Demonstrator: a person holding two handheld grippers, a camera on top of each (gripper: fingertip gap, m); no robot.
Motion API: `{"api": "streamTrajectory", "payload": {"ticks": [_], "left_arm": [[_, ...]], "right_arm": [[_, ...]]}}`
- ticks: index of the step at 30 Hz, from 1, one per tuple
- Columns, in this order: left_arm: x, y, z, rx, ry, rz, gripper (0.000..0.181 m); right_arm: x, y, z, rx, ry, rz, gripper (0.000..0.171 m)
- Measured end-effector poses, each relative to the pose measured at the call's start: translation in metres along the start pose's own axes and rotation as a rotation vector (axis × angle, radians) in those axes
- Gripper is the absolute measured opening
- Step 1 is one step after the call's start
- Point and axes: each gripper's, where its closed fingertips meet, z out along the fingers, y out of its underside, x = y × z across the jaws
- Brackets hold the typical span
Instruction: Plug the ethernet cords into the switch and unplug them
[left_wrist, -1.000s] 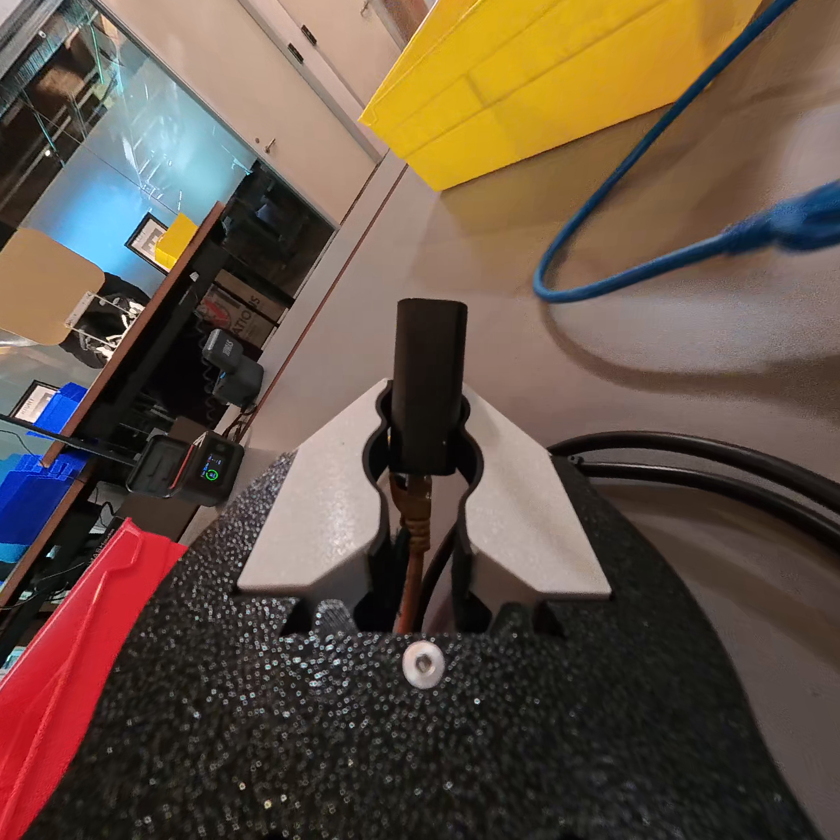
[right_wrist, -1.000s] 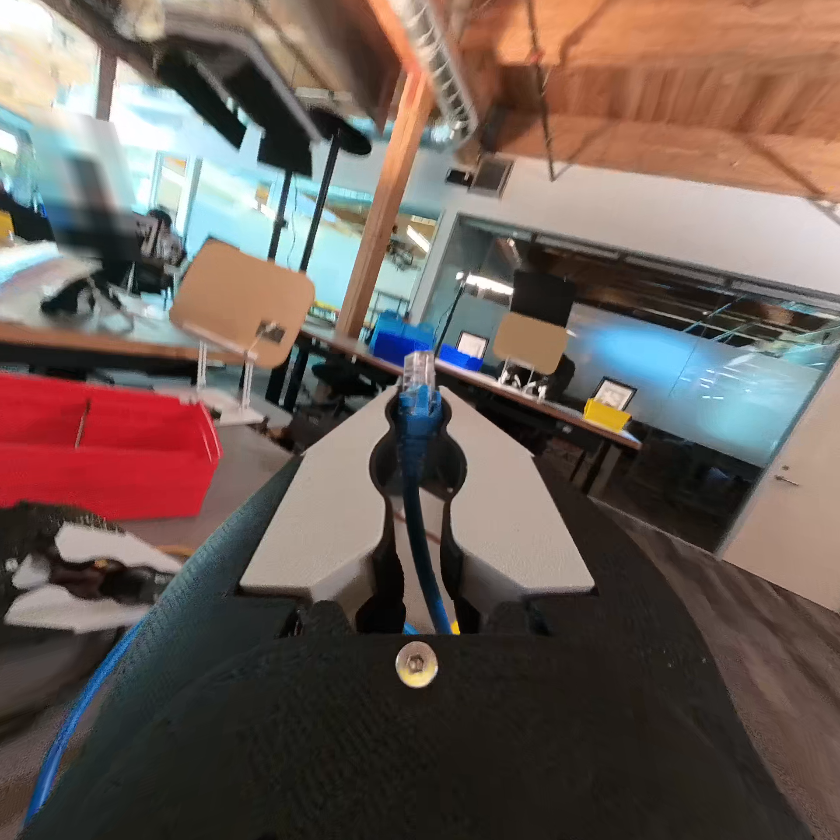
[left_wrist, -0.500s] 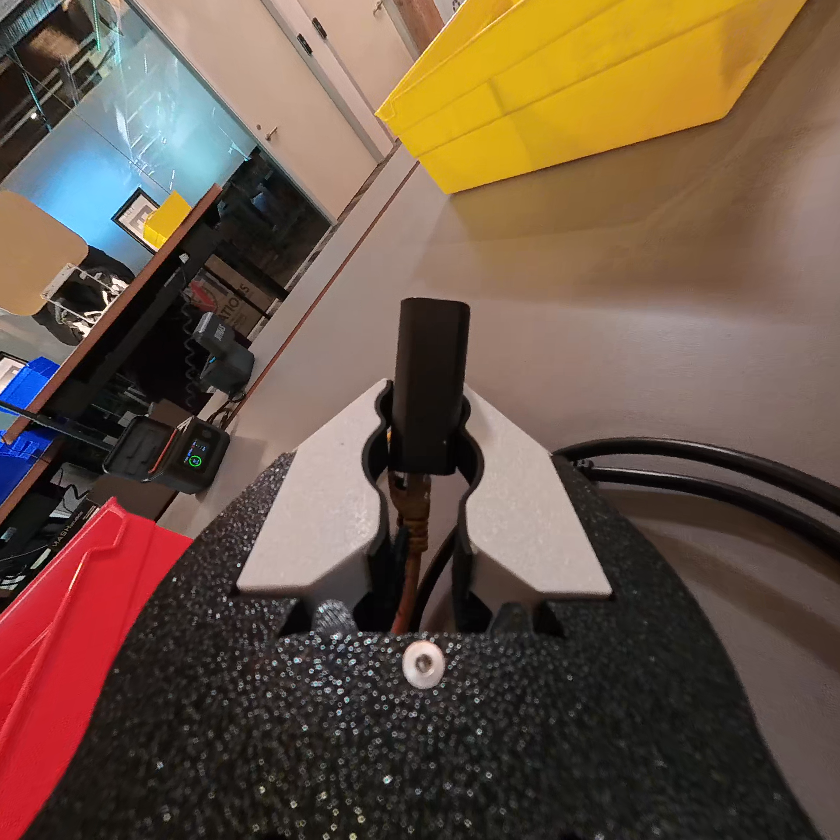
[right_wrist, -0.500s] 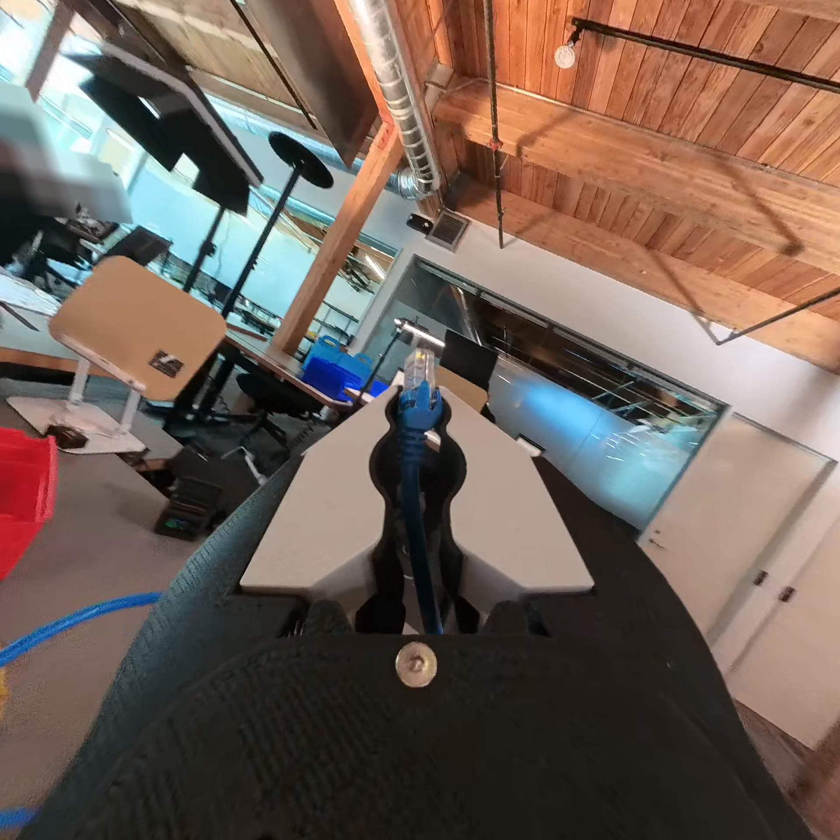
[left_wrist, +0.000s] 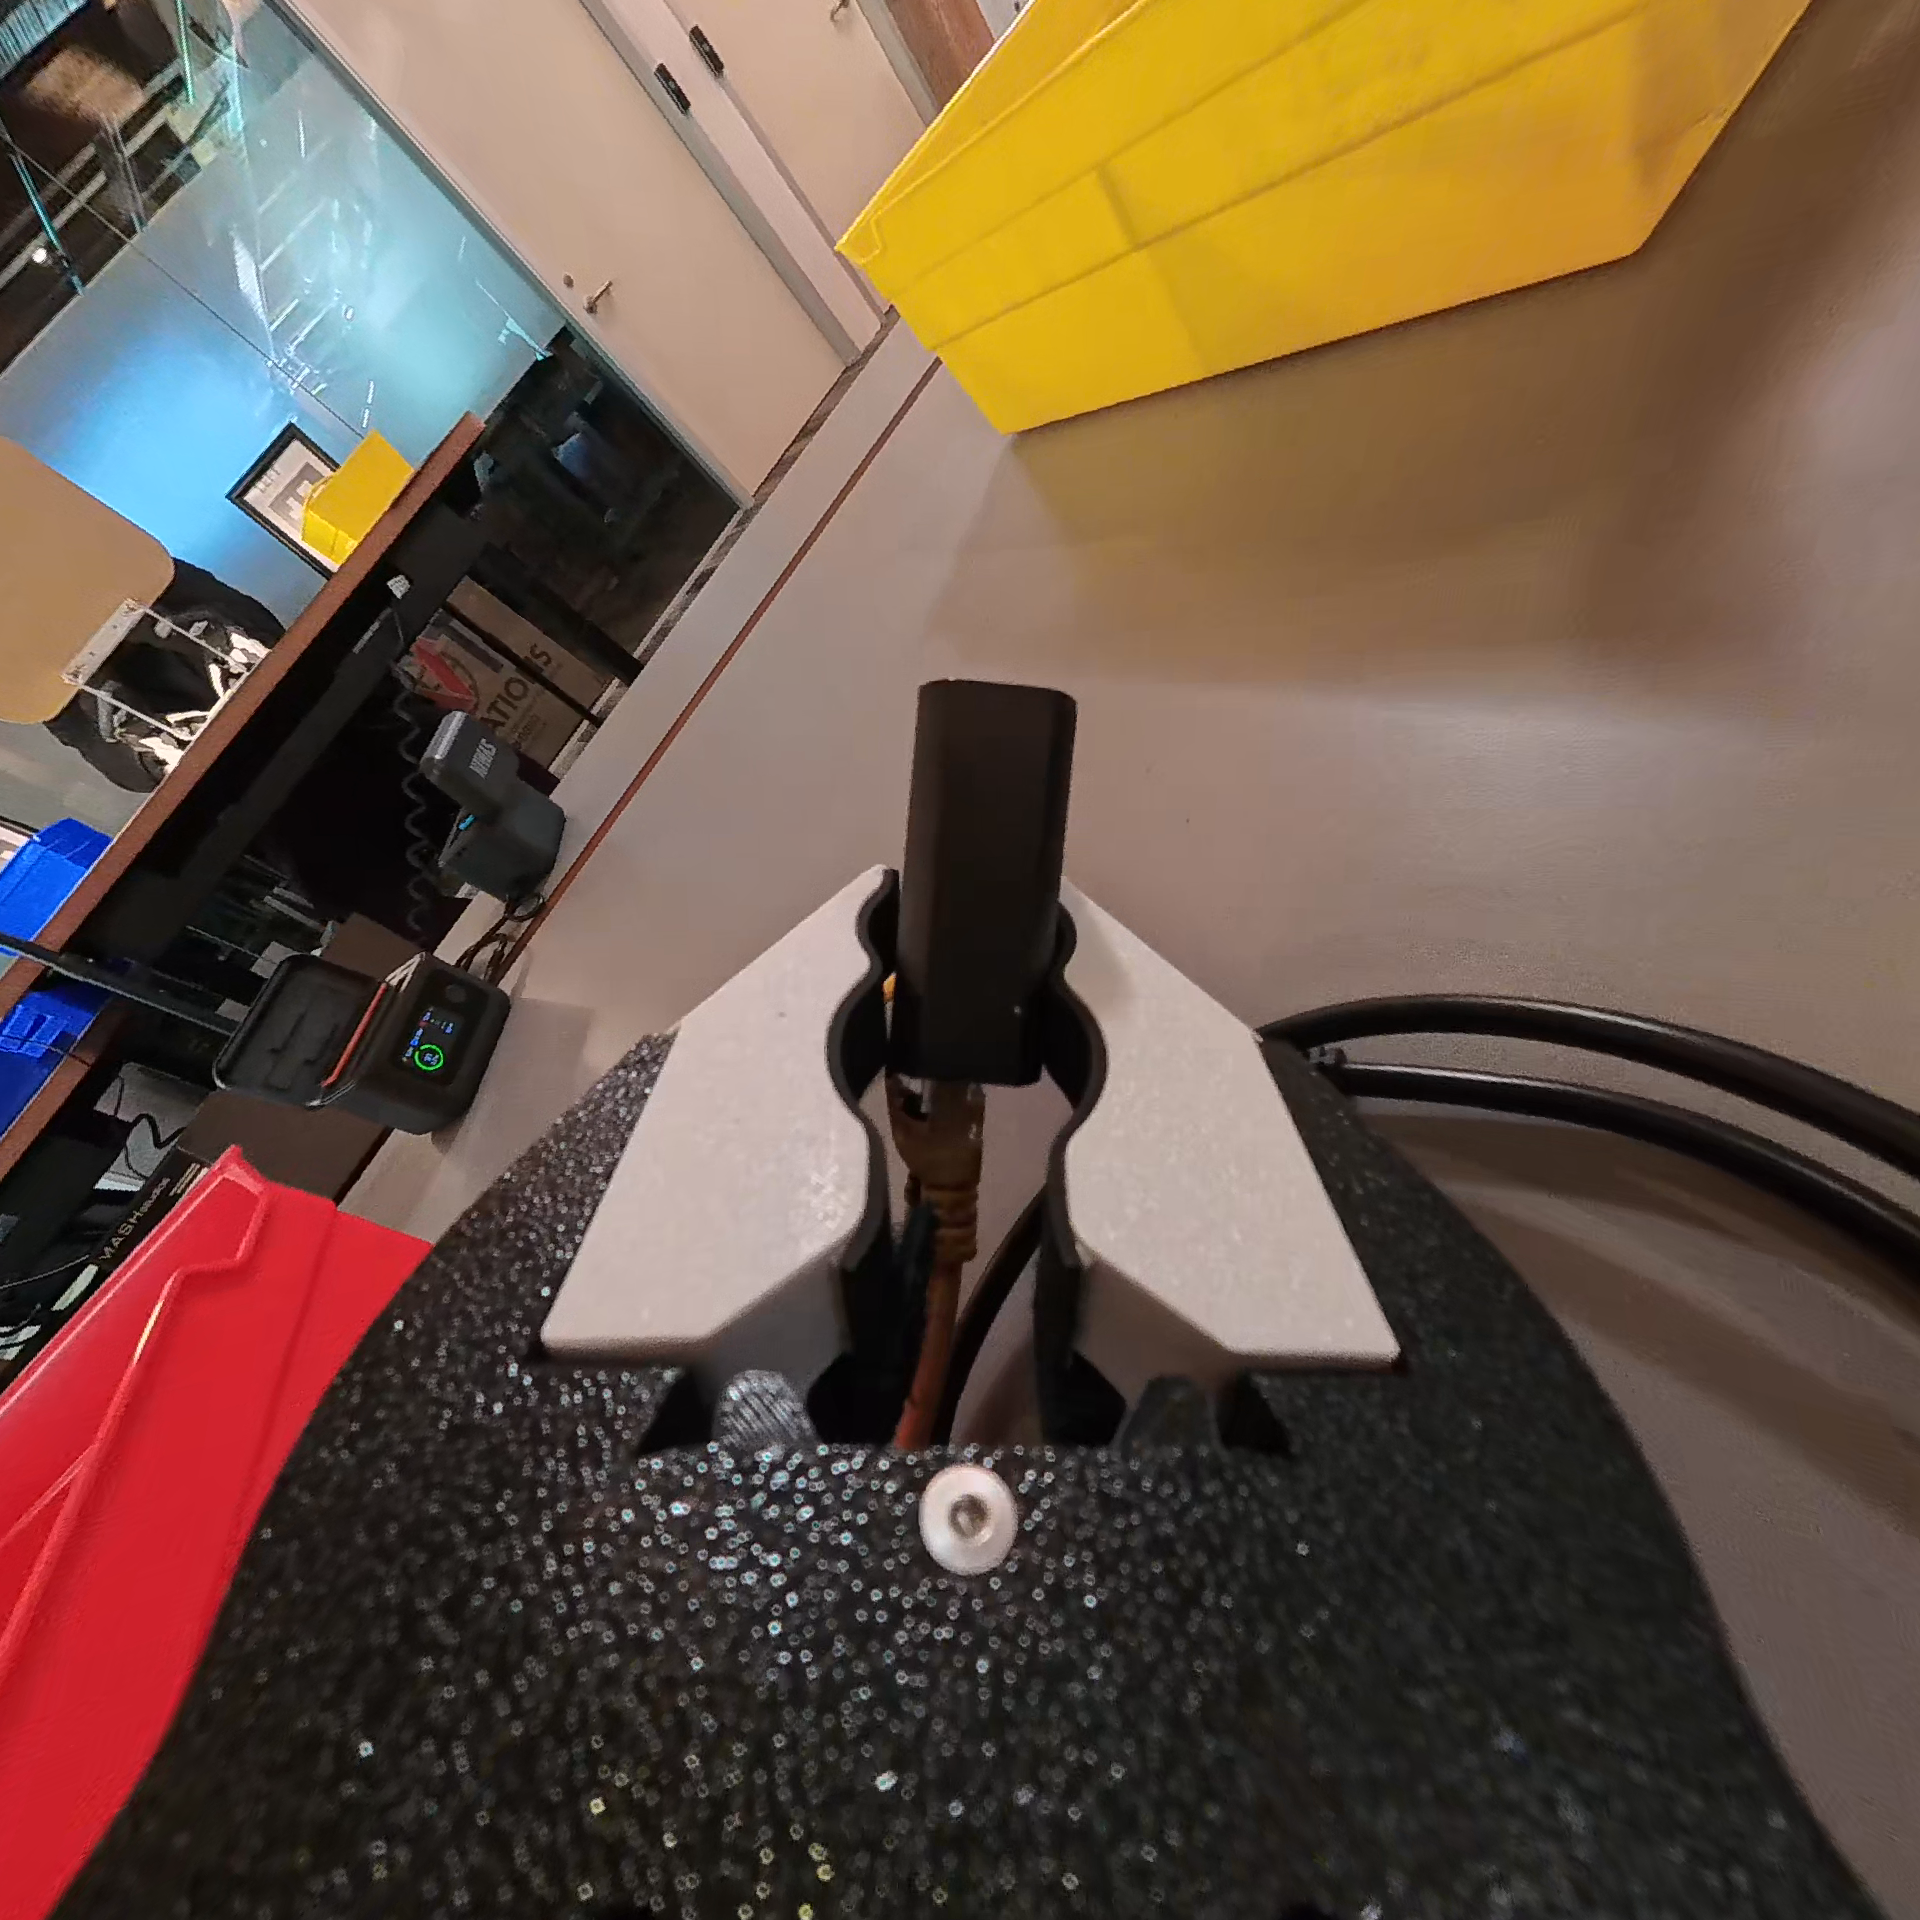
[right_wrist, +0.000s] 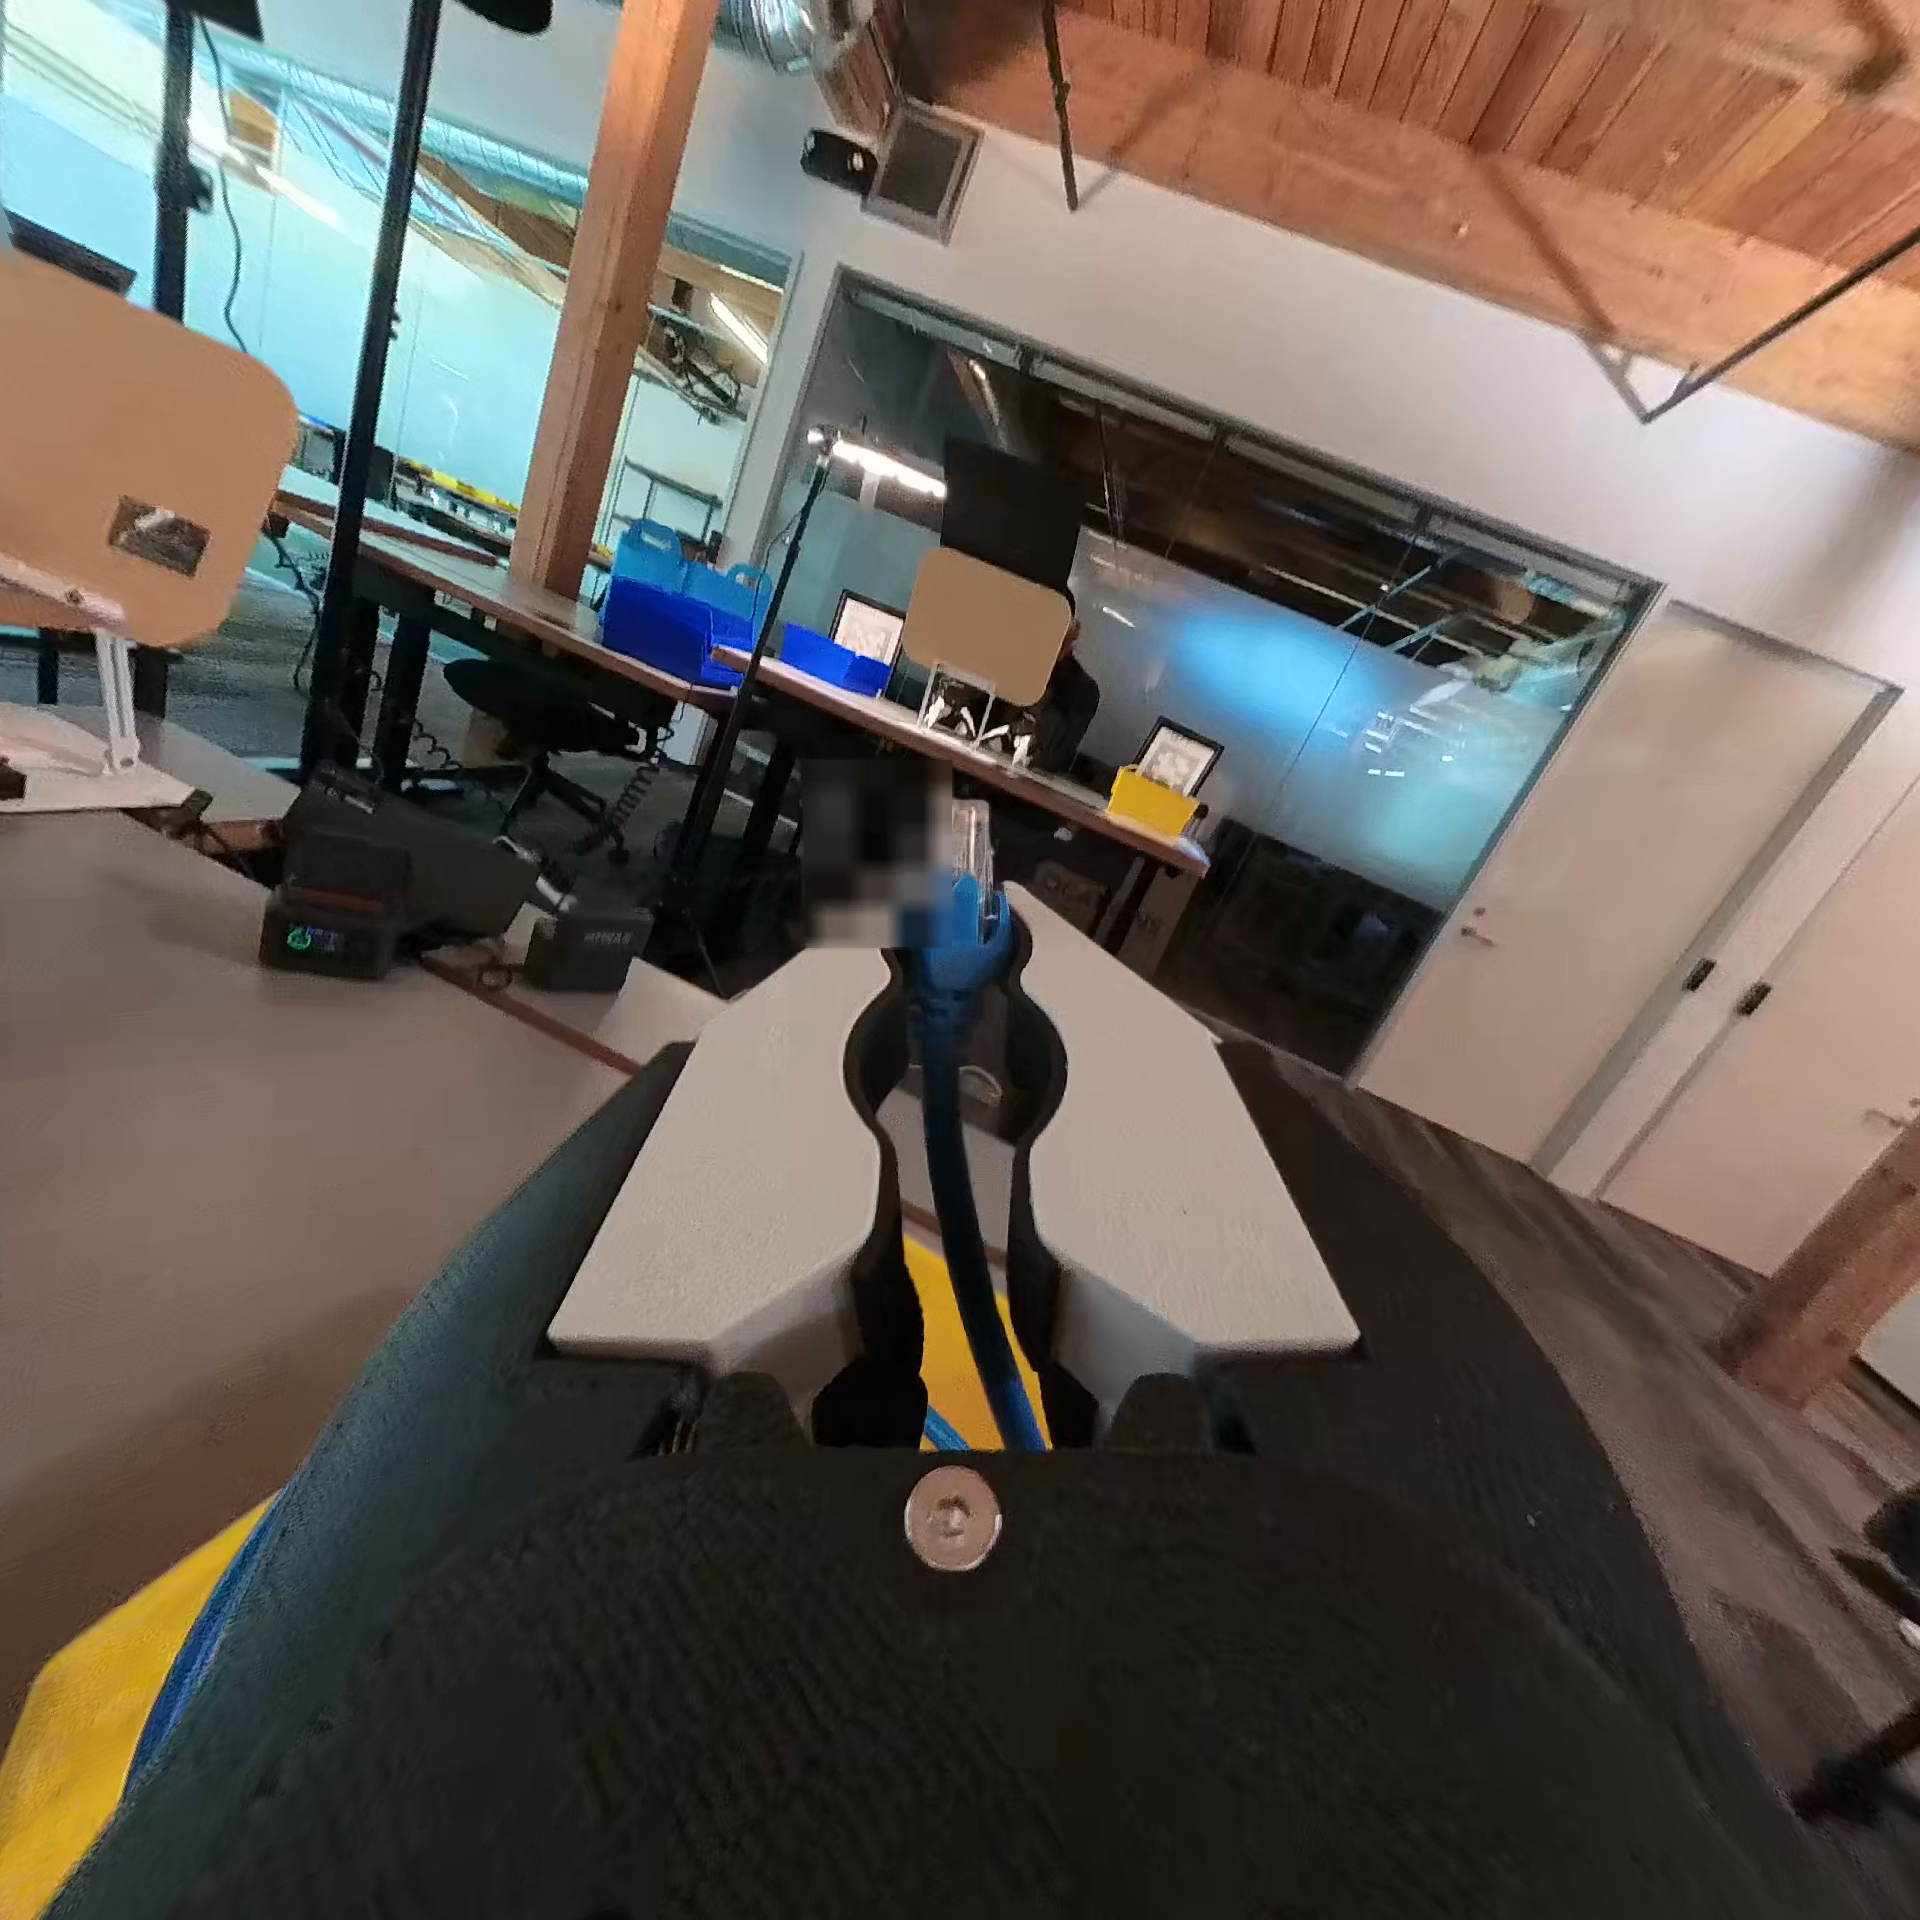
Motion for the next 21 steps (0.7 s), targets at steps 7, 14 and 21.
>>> {"api": "streamTrajectory", "payload": {"ticks": [7, 14, 21], "left_arm": [[0.002, 0.000, 0.001, -0.001, 0.009, -0.002, 0.023], [0.004, -0.001, 0.002, -0.005, 0.014, 0.007, 0.023], [0.006, -0.002, 0.003, -0.010, 0.028, 0.016, 0.024]], "right_arm": [[-0.025, 0.045, -0.017, -0.066, -0.016, 0.083, 0.010], [-0.060, 0.116, -0.013, -0.337, -0.172, 0.083, 0.010], [-0.107, 0.172, -0.021, -0.530, -0.392, 0.004, 0.008]]}}
